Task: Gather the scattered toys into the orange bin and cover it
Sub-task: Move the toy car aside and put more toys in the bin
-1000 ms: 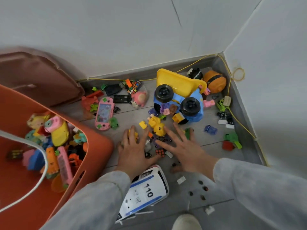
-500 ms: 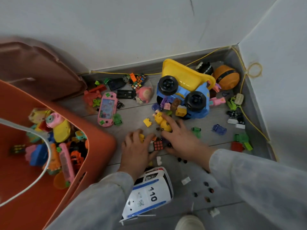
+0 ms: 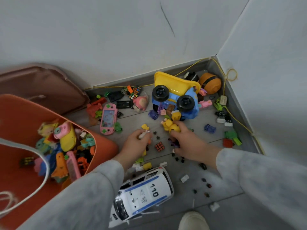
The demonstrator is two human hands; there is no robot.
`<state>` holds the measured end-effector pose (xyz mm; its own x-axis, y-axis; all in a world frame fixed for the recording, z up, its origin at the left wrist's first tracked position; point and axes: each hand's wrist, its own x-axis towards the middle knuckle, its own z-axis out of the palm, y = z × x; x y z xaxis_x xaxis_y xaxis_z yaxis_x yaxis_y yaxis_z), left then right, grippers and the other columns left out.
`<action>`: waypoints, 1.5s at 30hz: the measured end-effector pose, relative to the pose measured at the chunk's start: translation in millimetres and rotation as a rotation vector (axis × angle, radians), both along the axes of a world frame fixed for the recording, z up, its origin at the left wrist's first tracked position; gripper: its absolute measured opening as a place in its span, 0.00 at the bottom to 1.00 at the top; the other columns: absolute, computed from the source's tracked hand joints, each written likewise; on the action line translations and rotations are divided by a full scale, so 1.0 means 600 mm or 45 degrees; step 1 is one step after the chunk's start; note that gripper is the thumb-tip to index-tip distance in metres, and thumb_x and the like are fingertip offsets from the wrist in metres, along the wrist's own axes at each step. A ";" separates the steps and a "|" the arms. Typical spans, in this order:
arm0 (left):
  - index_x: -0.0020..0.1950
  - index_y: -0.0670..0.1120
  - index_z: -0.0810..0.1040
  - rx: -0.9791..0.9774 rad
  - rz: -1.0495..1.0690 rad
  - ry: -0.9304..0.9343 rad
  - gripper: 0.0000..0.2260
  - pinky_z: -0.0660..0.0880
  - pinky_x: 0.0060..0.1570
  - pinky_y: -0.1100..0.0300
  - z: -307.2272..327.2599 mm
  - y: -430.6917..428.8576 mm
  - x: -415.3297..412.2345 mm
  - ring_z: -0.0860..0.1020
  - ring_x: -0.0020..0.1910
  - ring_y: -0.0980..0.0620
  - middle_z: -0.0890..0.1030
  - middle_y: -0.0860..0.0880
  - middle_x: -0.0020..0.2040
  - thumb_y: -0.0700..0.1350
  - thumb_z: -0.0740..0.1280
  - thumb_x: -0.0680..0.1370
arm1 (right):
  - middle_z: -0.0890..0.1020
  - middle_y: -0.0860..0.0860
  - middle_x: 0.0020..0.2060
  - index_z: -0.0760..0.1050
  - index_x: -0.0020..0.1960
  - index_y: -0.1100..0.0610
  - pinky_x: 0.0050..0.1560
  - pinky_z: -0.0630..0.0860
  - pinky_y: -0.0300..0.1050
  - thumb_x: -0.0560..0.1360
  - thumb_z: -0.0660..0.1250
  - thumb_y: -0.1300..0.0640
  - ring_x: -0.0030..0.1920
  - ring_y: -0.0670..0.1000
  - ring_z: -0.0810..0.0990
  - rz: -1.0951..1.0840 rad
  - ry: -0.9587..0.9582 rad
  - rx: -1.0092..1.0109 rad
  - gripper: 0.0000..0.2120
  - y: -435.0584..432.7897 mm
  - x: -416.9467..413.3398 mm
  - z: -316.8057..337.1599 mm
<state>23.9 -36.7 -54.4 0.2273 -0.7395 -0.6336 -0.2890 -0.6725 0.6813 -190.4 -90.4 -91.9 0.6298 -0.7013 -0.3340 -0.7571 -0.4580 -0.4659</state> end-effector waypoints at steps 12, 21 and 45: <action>0.48 0.39 0.80 0.072 0.473 0.664 0.30 0.77 0.27 0.59 0.180 -0.026 0.040 0.79 0.33 0.46 0.80 0.41 0.38 0.66 0.55 0.80 | 0.52 0.49 0.75 0.70 0.48 0.50 0.50 0.73 0.46 0.70 0.70 0.54 0.58 0.60 0.77 0.027 -0.027 -0.089 0.10 -0.006 0.035 0.133; 0.47 0.42 0.81 -0.251 0.527 0.513 0.26 0.81 0.39 0.51 0.319 0.003 0.205 0.83 0.37 0.46 0.83 0.44 0.40 0.64 0.58 0.80 | 0.55 0.50 0.74 0.72 0.52 0.50 0.50 0.75 0.49 0.70 0.71 0.57 0.55 0.61 0.76 0.035 -0.386 -0.364 0.13 -0.014 0.240 0.287; 0.59 0.55 0.78 -0.490 0.144 -0.635 0.12 0.72 0.61 0.53 0.222 0.088 0.309 0.76 0.57 0.53 0.77 0.53 0.55 0.52 0.63 0.78 | 0.64 0.55 0.72 0.73 0.59 0.51 0.68 0.68 0.57 0.78 0.63 0.40 0.70 0.57 0.67 0.121 -0.340 -0.368 0.17 0.040 0.283 0.207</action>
